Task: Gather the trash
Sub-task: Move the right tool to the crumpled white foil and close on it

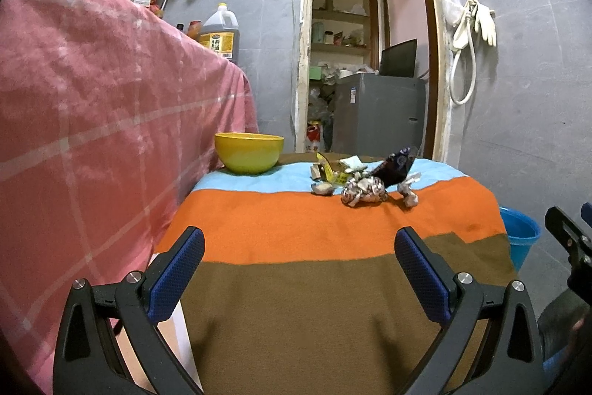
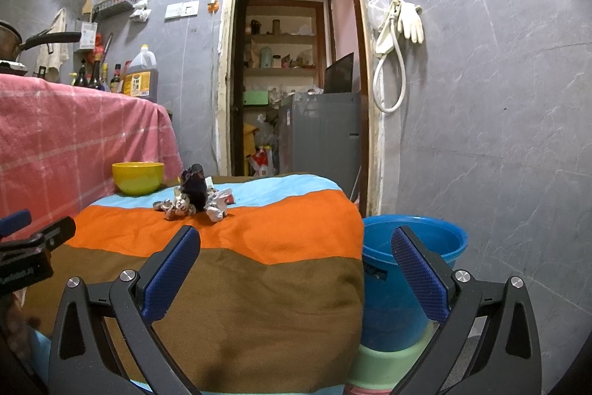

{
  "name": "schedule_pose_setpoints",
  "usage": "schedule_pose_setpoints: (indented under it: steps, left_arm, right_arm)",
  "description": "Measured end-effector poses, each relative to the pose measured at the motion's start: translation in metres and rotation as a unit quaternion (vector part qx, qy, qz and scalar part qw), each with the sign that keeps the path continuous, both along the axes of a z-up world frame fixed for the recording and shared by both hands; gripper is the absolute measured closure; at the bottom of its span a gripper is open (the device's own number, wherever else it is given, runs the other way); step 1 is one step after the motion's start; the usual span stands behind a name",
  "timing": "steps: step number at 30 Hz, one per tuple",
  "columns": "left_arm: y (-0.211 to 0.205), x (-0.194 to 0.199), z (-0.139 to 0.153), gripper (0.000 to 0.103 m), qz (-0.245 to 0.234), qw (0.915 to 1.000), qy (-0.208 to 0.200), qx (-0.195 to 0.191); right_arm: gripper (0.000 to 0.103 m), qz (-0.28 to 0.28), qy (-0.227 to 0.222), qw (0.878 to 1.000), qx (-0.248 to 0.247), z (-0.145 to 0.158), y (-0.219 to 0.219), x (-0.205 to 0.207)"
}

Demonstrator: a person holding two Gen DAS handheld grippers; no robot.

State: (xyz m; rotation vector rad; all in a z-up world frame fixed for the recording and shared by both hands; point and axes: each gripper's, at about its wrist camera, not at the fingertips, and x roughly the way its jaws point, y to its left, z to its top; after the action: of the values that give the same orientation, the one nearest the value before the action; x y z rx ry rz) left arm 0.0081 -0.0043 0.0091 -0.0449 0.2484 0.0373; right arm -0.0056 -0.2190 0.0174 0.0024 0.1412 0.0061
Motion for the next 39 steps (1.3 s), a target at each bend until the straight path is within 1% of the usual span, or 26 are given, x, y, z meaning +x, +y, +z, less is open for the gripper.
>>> schedule_pose_setpoints:
  steps: [4,8,14,20,24,26,29,30,32,35,38,39]
  left_arm:
    - [0.005,0.012,0.013,0.002,0.006,0.9999,-0.012,-0.001]
    - [0.011,0.026,0.024,0.002,0.012,0.9997,-0.022,0.003]
    - [0.026,0.06,0.036,0.002,0.017,0.9997,-0.016,0.001]
    - [0.036,0.083,0.047,0.002,0.025,0.9985,-0.048,-0.008]
    - [0.035,0.102,0.049,0.002,0.018,0.9987,-0.048,-0.002]
    - [0.035,0.111,0.048,0.002,0.01,0.9992,-0.038,0.002]
    - [0.035,0.128,0.044,0.002,-0.015,0.9998,-0.008,-0.004]
    - [0.034,0.134,0.043,0.002,-0.021,0.9998,0.003,-0.006]
    - [0.034,0.15,0.038,0.002,-0.032,0.9985,0.043,-0.011]
    - [0.036,0.168,0.03,0.003,-0.035,0.9949,0.092,-0.023]
    - [0.041,0.185,0.022,0.004,-0.04,0.9882,0.141,-0.045]
    - [0.042,0.19,0.02,0.007,-0.045,0.9856,0.155,-0.052]
  right_arm:
    - [0.0,0.014,-0.009,1.0,0.006,0.008,0.002,0.012]
    - [0.0,0.038,-0.026,0.999,0.002,0.017,0.009,0.038]
    - [0.0,0.091,-0.014,0.996,0.001,0.033,0.018,0.082]
    - [0.0,0.126,-0.032,0.991,0.003,0.046,0.02,0.117]
    - [0.0,0.156,-0.03,0.987,-0.012,0.049,0.023,0.14]
    - [0.0,0.174,-0.026,0.984,-0.024,0.047,0.024,0.15]
    - [0.0,0.201,-0.006,0.978,-0.05,0.038,0.026,0.164]
    - [0.0,0.204,0.001,0.977,-0.058,0.035,0.027,0.167]
    - [0.0,0.209,0.025,0.975,-0.072,0.026,0.03,0.174]
    - [0.0,0.217,0.063,0.97,-0.085,0.016,0.037,0.184]
    - [0.0,0.211,0.095,0.968,-0.102,0.007,0.044,0.191]
    - [0.0,0.21,0.102,0.967,-0.104,0.004,0.045,0.192]
